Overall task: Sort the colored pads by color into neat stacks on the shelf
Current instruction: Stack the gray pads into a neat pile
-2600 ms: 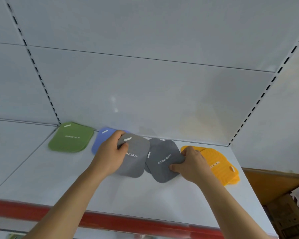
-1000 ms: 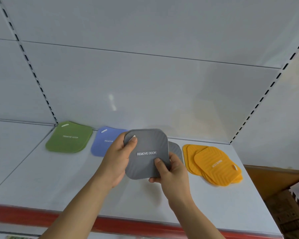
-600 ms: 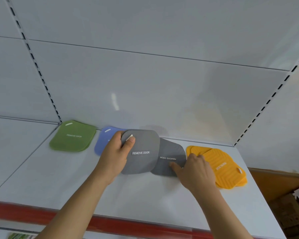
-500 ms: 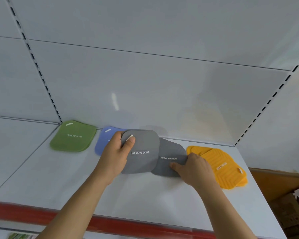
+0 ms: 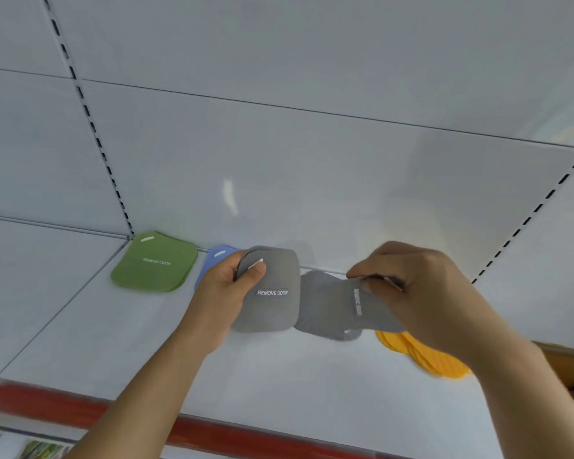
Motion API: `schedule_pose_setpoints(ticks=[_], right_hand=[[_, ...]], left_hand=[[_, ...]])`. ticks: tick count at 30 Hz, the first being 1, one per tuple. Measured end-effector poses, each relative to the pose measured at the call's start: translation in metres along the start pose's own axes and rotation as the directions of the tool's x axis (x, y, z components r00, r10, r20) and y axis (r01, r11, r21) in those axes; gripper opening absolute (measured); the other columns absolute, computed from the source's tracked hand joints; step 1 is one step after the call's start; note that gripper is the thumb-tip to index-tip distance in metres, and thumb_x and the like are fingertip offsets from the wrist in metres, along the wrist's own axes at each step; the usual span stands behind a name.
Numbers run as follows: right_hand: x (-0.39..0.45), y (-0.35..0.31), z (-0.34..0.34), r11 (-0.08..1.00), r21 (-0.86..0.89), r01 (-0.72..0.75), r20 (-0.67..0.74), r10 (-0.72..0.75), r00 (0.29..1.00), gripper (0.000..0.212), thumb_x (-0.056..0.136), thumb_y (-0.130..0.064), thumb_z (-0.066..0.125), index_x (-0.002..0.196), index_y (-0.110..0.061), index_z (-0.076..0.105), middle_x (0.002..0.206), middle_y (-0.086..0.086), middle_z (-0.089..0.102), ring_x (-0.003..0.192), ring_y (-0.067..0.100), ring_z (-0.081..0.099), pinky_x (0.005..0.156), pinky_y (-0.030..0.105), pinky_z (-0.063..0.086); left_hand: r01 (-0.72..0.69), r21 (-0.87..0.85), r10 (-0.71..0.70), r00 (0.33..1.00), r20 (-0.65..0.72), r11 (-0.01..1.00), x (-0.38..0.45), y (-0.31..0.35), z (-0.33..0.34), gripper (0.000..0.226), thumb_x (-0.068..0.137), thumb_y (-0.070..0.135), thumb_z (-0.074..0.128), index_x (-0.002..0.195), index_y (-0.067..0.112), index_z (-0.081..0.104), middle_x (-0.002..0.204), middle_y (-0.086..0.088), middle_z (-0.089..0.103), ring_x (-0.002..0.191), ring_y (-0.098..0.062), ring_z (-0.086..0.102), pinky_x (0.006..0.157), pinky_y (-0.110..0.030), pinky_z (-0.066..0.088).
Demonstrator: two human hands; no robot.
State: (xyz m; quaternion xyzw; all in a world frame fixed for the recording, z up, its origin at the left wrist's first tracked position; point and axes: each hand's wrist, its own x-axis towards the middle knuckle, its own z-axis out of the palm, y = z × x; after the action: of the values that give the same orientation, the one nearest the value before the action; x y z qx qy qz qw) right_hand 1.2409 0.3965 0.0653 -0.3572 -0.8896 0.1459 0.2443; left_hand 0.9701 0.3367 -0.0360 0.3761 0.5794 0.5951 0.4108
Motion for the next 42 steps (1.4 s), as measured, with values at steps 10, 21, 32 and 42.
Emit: schedule_pose_setpoints(ticks=[10, 21, 32, 42], right_hand=[[0.043, -0.007, 0.082, 0.987, 0.135, 0.090, 0.064, -0.099, 0.993, 0.055, 0.085, -0.015, 0.073, 0.133, -0.031, 0.051, 0.110, -0.014, 0.061, 0.093, 0.009, 0.060, 0.082, 0.032, 0.052], [0.017, 0.020, 0.107, 0.975, 0.206, -0.085, -0.109, 0.109, 0.988, 0.022, 0.092, -0.017, 0.070, 0.106, -0.034, 0.068, 0.094, -0.018, 0.065, 0.090, 0.002, 0.061, 0.072, 0.021, 0.043], [0.040, 0.017, 0.096, 0.961, 0.082, 0.262, 0.006, -0.264, 0.965, 0.019, 0.099, -0.015, 0.058, 0.110, -0.021, 0.073, 0.098, -0.008, 0.064, 0.086, 0.010, 0.058, 0.074, 0.023, 0.048], [0.013, -0.010, 0.132, 0.978, 0.036, 0.205, -0.300, -0.185, 0.936, 0.017, 0.091, -0.014, 0.075, 0.107, -0.017, 0.069, 0.104, -0.007, 0.067, 0.096, 0.015, 0.062, 0.081, 0.028, 0.052]], left_hand=[[0.151, -0.056, -0.130, 0.951, 0.281, 0.987, -0.016, 0.004, 0.014, 0.032, 0.110, 0.030, 0.048, 0.134, 0.022, 0.068, 0.131, -0.005, 0.073, 0.127, -0.026, 0.066, 0.114, -0.048, 0.048], [0.159, -0.165, -0.129, 0.975, 0.178, 0.973, -0.022, -0.003, 0.006, 0.028, 0.109, 0.021, 0.050, 0.127, 0.020, 0.072, 0.126, -0.005, 0.076, 0.120, -0.022, 0.070, 0.106, -0.041, 0.052], [0.147, -0.264, -0.079, 0.964, 0.254, 0.953, -0.021, -0.013, -0.007, 0.037, 0.108, 0.033, 0.049, 0.137, 0.018, 0.067, 0.142, -0.005, 0.067, 0.137, -0.023, 0.058, 0.123, -0.049, 0.036], [-0.226, 0.198, 0.187, 0.962, 0.197, 0.954, -0.035, -0.022, -0.013, 0.034, 0.104, 0.015, 0.062, 0.135, 0.027, 0.061, 0.131, 0.011, 0.070, 0.126, -0.012, 0.064, 0.110, -0.043, 0.049]])
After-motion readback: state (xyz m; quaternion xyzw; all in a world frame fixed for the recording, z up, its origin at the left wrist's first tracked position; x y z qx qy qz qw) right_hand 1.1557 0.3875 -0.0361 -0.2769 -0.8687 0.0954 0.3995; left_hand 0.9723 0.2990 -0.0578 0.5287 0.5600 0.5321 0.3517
